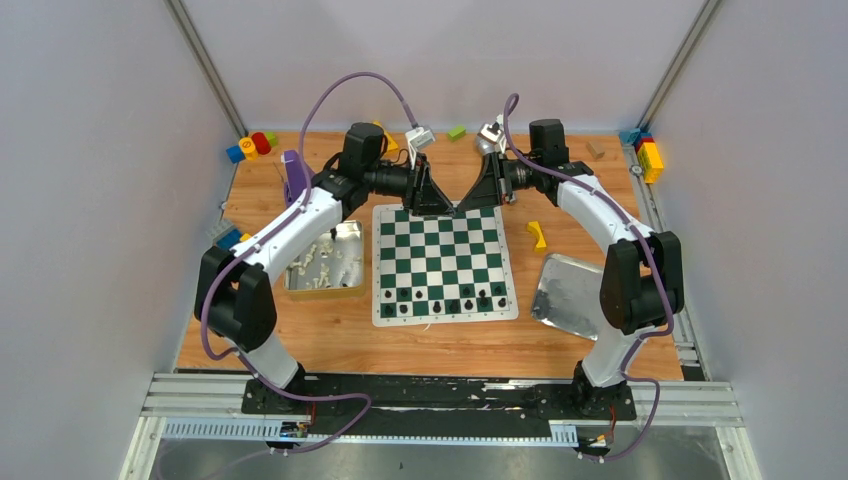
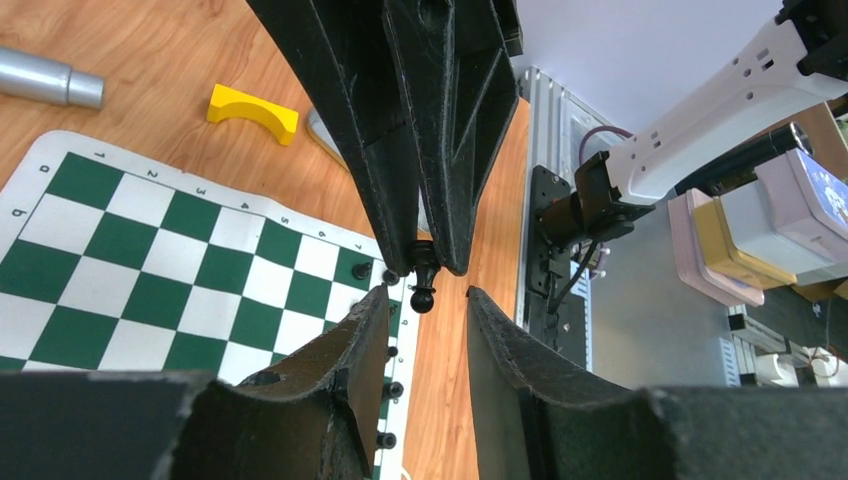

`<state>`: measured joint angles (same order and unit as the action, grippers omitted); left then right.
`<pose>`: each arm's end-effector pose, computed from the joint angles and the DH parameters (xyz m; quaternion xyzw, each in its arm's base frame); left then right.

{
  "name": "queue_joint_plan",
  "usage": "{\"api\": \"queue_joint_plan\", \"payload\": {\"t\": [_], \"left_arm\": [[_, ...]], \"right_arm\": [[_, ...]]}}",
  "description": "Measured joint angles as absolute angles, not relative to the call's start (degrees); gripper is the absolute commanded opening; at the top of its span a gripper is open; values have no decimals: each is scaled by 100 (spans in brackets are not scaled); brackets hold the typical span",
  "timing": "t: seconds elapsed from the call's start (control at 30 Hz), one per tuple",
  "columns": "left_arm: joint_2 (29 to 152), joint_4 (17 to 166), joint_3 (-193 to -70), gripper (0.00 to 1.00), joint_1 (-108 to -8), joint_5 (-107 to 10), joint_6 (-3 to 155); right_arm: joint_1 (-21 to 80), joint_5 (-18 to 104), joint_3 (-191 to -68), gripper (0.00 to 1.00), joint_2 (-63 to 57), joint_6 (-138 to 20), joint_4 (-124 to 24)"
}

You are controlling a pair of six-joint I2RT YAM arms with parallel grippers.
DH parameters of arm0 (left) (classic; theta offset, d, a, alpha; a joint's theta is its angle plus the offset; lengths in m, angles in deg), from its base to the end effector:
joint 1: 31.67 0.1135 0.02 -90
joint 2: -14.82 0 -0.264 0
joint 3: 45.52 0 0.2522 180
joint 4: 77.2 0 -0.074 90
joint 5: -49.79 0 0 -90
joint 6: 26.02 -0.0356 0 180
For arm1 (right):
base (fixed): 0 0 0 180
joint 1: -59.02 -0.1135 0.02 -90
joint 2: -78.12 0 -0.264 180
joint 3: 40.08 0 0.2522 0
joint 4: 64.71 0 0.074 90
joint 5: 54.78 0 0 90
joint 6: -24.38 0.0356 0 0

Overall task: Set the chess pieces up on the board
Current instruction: Adjust the chess piece.

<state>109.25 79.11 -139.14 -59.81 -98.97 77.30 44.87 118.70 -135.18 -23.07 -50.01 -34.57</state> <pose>0.3178 -0.2045 0.3348 0.3577 0.6925 -0.5528 0.2948 0.3646 0.1284 0.2996 -0.2926 0.6693 0.6605 0.1736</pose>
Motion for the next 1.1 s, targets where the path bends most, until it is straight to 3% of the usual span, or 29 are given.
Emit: {"api": "queue_joint_plan", "payload": {"t": [0.4,0.7,0.83,0.93,1.0,1.1], "left_arm": [[11061,7968,-13916,29,-6047,-9996,7853],[11096,7968,-13916,14,-6049,-9993,7897],[11133,7968,-13925,9,-6049,-10011,7910],[11152,7933,-13931,8,-6051,-10004,7897],[11159,7697,-14017,7,-6051,-9967,7774],[11159,7080,-14286,6,-6053,-9757,7317]], "right_arm": [[4487,11868,-13466,0,-2307,-4915,-3546],[4487,11868,-13422,7,-2307,-4911,-3566],[4487,11859,-13382,18,-2307,-4913,-3583],[4491,11833,-13358,38,-2307,-4915,-3581],[4513,11782,-13356,46,-2307,-4926,-3577],[4631,11618,-13334,53,-2291,-5064,-3483]]}}
